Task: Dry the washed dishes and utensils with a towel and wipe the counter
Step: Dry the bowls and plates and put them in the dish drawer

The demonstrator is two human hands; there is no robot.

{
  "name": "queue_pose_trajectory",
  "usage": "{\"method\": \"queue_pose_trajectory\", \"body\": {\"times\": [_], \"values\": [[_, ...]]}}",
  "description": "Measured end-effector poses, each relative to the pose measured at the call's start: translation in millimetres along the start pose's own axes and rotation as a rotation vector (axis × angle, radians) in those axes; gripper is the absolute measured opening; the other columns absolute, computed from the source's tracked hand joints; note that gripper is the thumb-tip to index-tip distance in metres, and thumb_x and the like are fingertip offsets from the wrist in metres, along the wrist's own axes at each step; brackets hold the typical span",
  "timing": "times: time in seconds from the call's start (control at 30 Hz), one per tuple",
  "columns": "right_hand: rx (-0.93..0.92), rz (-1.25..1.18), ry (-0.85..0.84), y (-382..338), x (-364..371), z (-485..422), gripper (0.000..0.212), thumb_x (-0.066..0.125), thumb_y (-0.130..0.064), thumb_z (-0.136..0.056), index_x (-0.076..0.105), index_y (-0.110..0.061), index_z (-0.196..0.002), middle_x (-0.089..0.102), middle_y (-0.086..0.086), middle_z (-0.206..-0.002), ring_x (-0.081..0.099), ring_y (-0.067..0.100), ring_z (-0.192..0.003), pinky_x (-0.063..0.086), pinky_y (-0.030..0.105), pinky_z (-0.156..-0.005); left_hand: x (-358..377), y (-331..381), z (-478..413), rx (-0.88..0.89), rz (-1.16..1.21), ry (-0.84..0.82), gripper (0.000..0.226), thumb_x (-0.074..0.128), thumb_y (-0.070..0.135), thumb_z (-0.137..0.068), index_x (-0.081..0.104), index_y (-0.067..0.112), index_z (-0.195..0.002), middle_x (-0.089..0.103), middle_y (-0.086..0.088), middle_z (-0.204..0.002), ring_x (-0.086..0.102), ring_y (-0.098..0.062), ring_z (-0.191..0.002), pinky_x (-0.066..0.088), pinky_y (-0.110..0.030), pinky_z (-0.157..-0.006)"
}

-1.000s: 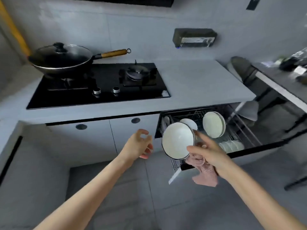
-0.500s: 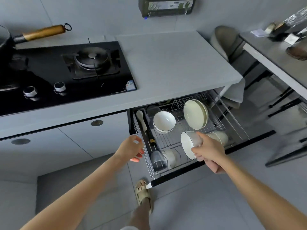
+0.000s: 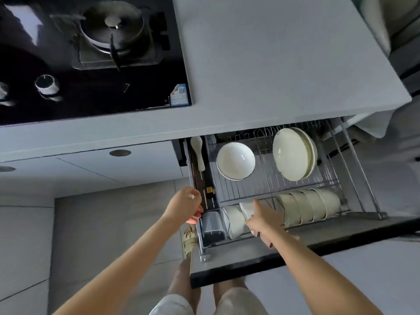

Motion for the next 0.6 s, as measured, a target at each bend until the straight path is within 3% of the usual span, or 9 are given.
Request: {"method": "queue_pose_trajectory", "body": {"times": [0.17, 0.3, 0.37, 0.47, 0.6], "values": [[0.04, 0.046, -0.091, 0, 25, -27, 0.045, 0.062, -0.026, -0.079, 0.044, -0.016, -0.119, 0.062, -0.001, -0.085, 0.064, 0.018, -0.076, 0.056, 0.03, -0.068, -9, -22, -5, -0.1, 0.126, 0.147, 0.017, 0.042, 0.01, -0.098, 0.055, 0.012, -0.109, 0.064, -0.009, -0.076, 0.059, -0.016, -0.058, 0.049, -0.019, -0.044], [-0.018, 0.037, -0.142, -1, 36, -37, 0.052, 0.062, -0.035, -0.083, 0.04, -0.018, -0.128, 0.065, -0.001, -0.091, 0.061, 0.015, -0.069, 0.041, 0.022, -0.048, -3, -40, 7, -0.164, 0.24, 0.247, 0.014, 0.044, 0.01, -0.098, 0.056, 0.013, -0.102, 0.063, -0.008, -0.072, 0.057, -0.017, -0.056, 0.049, -0.02, -0.042], [-0.056, 0.018, -0.155, -1, 39, -42, 0.057, 0.062, -0.039, -0.083, 0.039, -0.018, -0.13, 0.063, -0.004, -0.083, 0.058, 0.011, -0.06, 0.038, 0.021, -0.046, 4, -49, 14, -0.192, 0.277, 0.277, 0.014, 0.043, 0.011, -0.098, 0.056, 0.014, -0.101, 0.064, -0.008, -0.073, 0.058, -0.018, -0.058, 0.051, -0.022, -0.046], [-0.087, -0.023, -0.222, 3, 45, -53, 0.071, 0.065, -0.046, -0.075, 0.037, -0.017, -0.134, 0.071, -0.006, -0.08, 0.068, 0.011, -0.065, 0.053, 0.026, -0.062, 13, -62, 23, -0.231, 0.322, 0.332, 0.016, 0.043, 0.013, -0.097, 0.058, 0.012, -0.104, 0.064, -0.007, -0.074, 0.06, -0.019, -0.062, 0.053, -0.026, -0.053], [-0.152, -0.086, -0.286, 10, 47, -61, 0.092, 0.067, -0.056, -0.077, 0.024, -0.016, -0.148, 0.064, 0.002, -0.122, 0.068, 0.013, -0.079, 0.056, 0.036, -0.082, 26, -73, 34, -0.269, 0.353, 0.383, 0.02, 0.041, 0.014, -0.096, 0.058, 0.012, -0.106, 0.065, -0.009, -0.081, 0.061, -0.02, -0.066, 0.055, -0.028, -0.058]]}}
Point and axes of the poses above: each hand's wrist, its own z-axis away from the middle knuckle, its own x-axis out of the palm, y = z × x, the point moved 5 cm from there along -z, towards the middle knuckle
